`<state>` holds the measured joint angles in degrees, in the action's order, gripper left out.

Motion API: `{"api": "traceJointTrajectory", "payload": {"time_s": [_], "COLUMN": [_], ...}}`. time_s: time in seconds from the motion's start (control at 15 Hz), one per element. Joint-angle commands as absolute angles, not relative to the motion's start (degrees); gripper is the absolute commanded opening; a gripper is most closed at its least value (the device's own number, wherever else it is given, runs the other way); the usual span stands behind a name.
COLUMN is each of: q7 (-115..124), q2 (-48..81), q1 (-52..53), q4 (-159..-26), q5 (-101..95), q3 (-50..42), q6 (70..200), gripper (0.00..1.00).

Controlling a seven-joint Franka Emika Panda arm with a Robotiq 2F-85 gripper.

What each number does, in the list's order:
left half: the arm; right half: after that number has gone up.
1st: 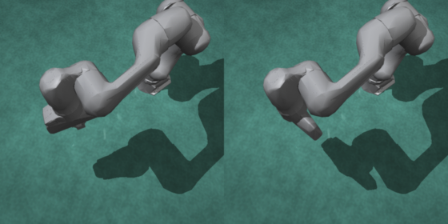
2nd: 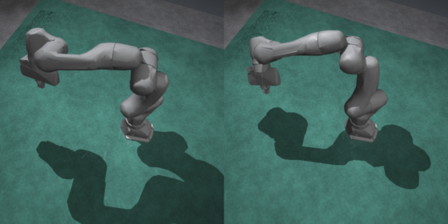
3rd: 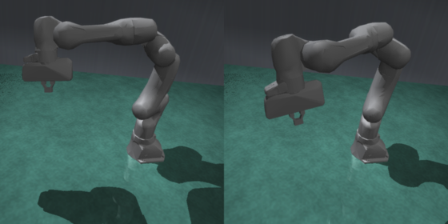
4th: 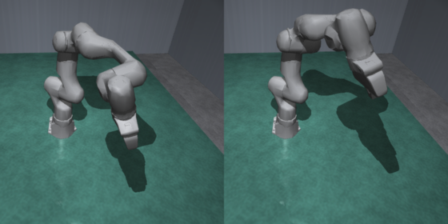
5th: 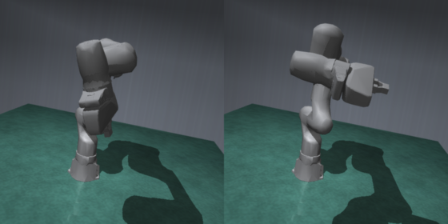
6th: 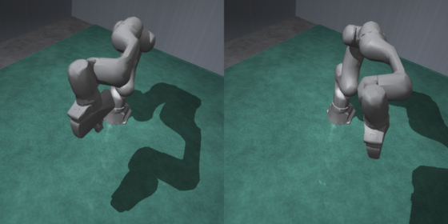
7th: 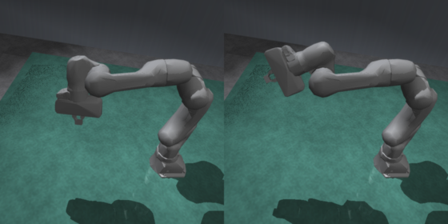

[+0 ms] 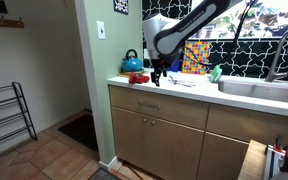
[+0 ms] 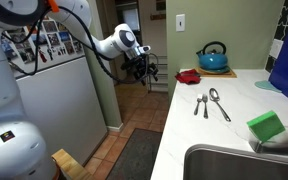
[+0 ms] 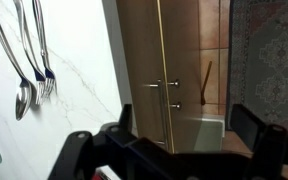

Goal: Open the drawer

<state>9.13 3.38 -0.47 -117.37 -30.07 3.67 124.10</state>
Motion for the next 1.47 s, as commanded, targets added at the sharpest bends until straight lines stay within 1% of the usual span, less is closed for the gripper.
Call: {"api": "traceJointTrajectory", "payload": {"time_s": [0.0,0.53,1.07,1.4], "q7": [11.6,15.8,20.4,20.1], "q2": [7.4,21.7,38.6,45.5], "q1": [0.5,3.1,7.9,8.9], "q4": [-114.8,-105.3,-92.2,-86.2], "q5": [-30.8,-33.9,-37.4,-37.7], "q3": [2.1,-1.0,-6.0,-8.4], "q6": [123.4,124.2,125.6,126.6], "gripper": [1.00,1.00,1.00,1.00]}}
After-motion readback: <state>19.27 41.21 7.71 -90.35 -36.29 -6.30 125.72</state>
